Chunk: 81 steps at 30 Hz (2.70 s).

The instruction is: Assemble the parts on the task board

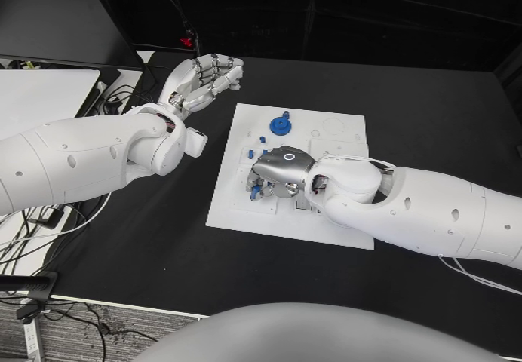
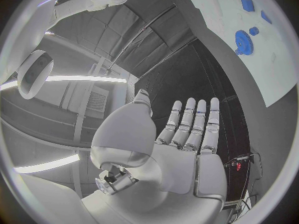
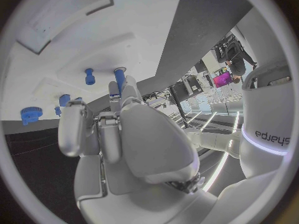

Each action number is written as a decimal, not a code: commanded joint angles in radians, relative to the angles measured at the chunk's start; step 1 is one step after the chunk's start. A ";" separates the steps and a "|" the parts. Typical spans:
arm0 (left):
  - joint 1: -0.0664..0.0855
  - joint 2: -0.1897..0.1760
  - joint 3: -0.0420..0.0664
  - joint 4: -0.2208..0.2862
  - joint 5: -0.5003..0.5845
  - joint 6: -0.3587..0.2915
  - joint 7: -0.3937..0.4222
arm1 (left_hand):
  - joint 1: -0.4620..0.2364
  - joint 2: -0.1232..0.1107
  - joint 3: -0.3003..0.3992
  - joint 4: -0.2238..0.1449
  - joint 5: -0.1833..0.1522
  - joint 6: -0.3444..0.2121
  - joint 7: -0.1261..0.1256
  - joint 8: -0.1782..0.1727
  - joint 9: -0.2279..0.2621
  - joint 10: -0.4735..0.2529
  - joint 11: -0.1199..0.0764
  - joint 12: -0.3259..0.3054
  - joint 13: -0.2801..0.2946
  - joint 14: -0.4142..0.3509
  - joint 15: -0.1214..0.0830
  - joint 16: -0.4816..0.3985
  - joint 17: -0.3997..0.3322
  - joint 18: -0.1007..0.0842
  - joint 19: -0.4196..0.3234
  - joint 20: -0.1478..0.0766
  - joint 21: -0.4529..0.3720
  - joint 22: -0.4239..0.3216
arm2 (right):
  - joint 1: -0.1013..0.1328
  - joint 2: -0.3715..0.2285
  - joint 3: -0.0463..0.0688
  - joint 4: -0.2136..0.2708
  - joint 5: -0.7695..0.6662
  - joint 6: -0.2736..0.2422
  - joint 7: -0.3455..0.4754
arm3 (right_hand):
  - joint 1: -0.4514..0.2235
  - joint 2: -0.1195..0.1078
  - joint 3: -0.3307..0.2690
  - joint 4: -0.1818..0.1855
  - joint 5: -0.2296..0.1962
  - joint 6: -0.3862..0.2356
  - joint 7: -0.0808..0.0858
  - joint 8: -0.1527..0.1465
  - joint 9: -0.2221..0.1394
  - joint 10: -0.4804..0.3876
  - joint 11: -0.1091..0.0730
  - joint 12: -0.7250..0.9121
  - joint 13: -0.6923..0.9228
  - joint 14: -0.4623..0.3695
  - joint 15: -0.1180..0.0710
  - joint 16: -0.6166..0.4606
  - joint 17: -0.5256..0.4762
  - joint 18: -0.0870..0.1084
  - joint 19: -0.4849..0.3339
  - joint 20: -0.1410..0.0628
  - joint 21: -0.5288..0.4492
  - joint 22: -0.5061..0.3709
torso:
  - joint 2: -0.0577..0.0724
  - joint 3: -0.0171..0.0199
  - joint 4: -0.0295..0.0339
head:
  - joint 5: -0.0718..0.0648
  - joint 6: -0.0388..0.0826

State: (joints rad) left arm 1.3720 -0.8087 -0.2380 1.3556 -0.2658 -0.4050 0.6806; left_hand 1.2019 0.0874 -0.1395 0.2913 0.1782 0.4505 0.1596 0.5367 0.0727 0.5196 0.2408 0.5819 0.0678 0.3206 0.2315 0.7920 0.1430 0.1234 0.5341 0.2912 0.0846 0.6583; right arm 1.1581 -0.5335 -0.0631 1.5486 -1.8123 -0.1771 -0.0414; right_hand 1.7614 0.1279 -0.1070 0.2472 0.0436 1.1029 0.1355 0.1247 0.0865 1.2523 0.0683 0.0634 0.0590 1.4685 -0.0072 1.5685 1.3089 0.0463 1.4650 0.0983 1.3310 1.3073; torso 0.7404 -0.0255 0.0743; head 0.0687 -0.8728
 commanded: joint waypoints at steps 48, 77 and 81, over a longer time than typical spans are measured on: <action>0.001 0.003 0.001 -0.002 0.003 0.010 0.020 | 0.010 0.004 -0.007 -0.001 0.006 -0.008 0.124 0.006 -0.002 -0.010 0.002 0.007 -0.001 -0.008 0.001 0.006 -0.004 -0.004 0.006 -0.002 0.005 -0.002 | -0.009 -0.110 -0.002 0.061 0.410 -0.323 0.141 | -0.214 -0.107 -0.053 0.028 0.003 -0.295 0.042 -0.051 -0.015 -0.224 0.050 0.010 0.007 0.068 0.041 -0.071 0.127 0.031 -0.017 0.034 -0.137 0.122 | -0.001 -0.0001 -0.0005 | -0.023 0.000; -0.028 0.059 0.001 -0.043 0.003 0.017 0.013 | 0.010 0.003 -0.010 0.000 0.007 -0.011 0.124 0.007 -0.002 -0.011 0.002 0.008 -0.002 -0.009 0.001 0.007 -0.006 -0.004 0.006 -0.002 0.005 -0.003 | 0.081 -0.598 -0.005 0.292 1.027 -0.137 -0.002 | -0.545 0.042 -0.230 0.033 0.056 -0.529 -0.042 0.197 0.018 -0.431 0.011 0.887 0.599 -0.525 0.042 -0.562 -0.626 0.127 -0.426 0.039 -1.027 -0.286 | -0.019 -0.0098 -0.0041 | -0.189 0.000; -0.030 0.061 0.001 -0.046 0.003 0.016 0.013 | 0.010 0.003 -0.010 0.000 0.007 -0.011 0.124 0.007 -0.002 -0.011 0.002 0.008 -0.002 -0.009 0.001 0.007 -0.006 -0.004 0.006 -0.002 0.005 -0.003 | 0.081 -0.616 -0.008 0.311 1.028 -0.153 -0.058 | -0.620 0.043 -0.273 0.041 0.066 -0.601 -0.057 0.301 0.020 -0.460 0.019 1.150 0.820 -0.608 0.056 -0.435 -0.606 0.129 -0.466 0.050 -1.023 -0.236 | -0.018 -0.0095 -0.0030 | -0.208 0.004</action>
State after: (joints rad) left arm 1.3408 -0.7492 -0.2381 1.3103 -0.2655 -0.3963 0.6806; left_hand 1.2019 0.0874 -0.1443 0.2909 0.1782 0.4469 0.1559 0.5366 0.0721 0.5160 0.2443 0.5856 0.0680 0.3206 0.2315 0.7954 0.1386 0.1234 0.5341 0.2912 0.0845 0.6565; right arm 1.2374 -1.1475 -0.0717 1.8526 -0.8077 -0.3400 -0.0245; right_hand 1.1593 0.1717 -0.3704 0.2859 0.1045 0.5185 0.0827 0.4001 0.1057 0.7810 0.0861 1.1481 0.8199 0.8762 0.0457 1.0976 0.6957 0.1712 1.0071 0.1487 0.3009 1.0561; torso 0.7219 -0.0351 0.0711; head -0.1307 -0.8714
